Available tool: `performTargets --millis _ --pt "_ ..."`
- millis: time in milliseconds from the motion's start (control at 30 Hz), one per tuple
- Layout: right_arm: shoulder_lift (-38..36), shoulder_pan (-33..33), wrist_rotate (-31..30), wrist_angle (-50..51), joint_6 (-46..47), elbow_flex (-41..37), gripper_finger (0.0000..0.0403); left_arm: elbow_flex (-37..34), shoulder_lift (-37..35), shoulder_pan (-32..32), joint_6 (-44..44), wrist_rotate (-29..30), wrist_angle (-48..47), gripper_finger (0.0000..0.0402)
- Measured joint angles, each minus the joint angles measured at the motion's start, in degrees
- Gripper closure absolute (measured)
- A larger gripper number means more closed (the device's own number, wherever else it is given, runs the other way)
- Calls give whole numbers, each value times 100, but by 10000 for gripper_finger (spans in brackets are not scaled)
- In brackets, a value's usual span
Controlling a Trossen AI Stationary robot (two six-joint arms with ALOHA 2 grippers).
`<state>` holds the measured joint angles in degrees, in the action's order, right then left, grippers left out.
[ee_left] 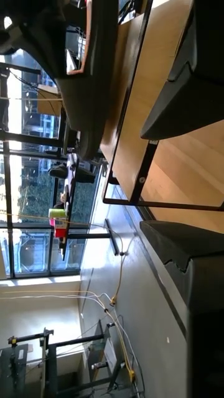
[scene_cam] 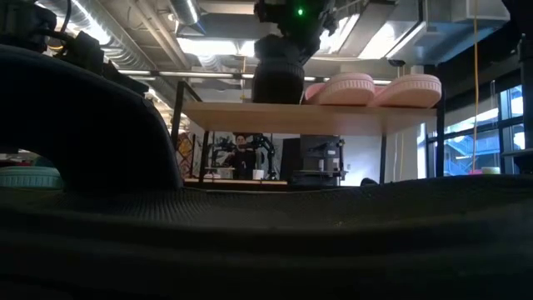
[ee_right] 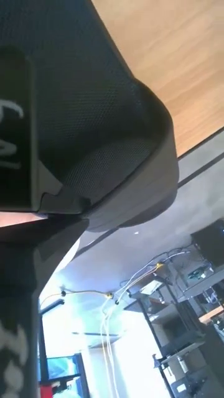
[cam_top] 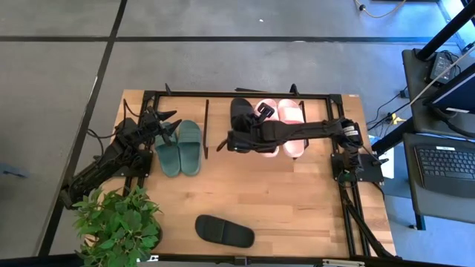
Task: Pick and place slides into the shelf
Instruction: Put the top black slide on the shelf
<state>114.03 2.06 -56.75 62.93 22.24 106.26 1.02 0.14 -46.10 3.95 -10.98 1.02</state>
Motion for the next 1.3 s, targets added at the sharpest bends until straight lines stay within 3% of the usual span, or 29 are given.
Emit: performTargets --millis 367,733,1033,1300 --pt "-28 -132 -138 50 410 -690 394 0 0 1 20 0 -4 185" --pt "-36 -132 -37 69 426 -710 345 0 0 1 37 0 -7 185" --pt "-36 -115 8 86 243 -655 336 0 0 -1 37 0 -9 185" --pt "-21 -28 153 149 -24 -416 271 0 0 1 39 0 -9 185"
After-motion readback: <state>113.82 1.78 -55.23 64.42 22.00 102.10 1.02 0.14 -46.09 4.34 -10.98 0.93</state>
